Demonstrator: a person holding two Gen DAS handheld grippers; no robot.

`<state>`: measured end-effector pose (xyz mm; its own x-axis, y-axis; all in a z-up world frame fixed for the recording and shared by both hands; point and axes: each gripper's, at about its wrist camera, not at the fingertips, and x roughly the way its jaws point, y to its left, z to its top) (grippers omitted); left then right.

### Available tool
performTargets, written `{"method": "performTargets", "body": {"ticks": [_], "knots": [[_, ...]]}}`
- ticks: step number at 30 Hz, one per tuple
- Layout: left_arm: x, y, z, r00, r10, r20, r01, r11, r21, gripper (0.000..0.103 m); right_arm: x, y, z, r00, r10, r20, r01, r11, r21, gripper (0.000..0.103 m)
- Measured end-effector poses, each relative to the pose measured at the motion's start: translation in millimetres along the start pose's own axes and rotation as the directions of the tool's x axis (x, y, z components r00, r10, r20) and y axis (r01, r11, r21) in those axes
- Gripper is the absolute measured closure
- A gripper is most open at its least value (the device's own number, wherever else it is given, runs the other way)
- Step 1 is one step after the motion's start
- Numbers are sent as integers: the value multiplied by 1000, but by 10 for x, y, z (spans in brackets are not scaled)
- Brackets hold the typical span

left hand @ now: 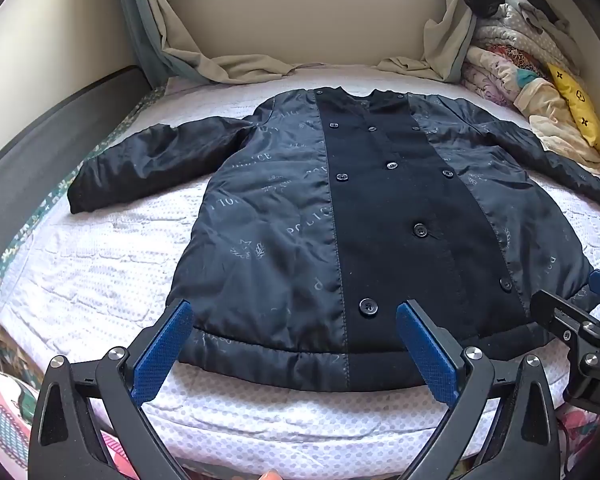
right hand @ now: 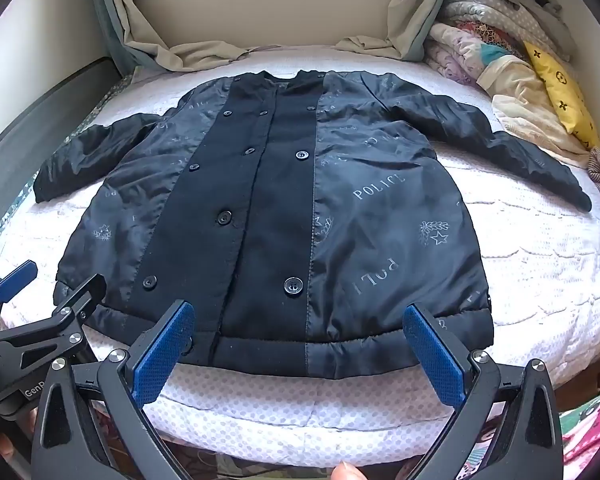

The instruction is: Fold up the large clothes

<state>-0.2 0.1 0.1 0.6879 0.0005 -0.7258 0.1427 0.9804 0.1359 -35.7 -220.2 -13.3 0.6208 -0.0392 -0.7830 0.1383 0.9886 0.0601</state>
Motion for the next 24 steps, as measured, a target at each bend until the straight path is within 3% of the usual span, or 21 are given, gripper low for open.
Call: {"method": "performTargets", "body": {"ticks": [24], "knots": [[-24,41,39,1000,-1,1,1,1000,-4,0,-18,-46,6,1000,-22,4,22,1000,10,0]]}}
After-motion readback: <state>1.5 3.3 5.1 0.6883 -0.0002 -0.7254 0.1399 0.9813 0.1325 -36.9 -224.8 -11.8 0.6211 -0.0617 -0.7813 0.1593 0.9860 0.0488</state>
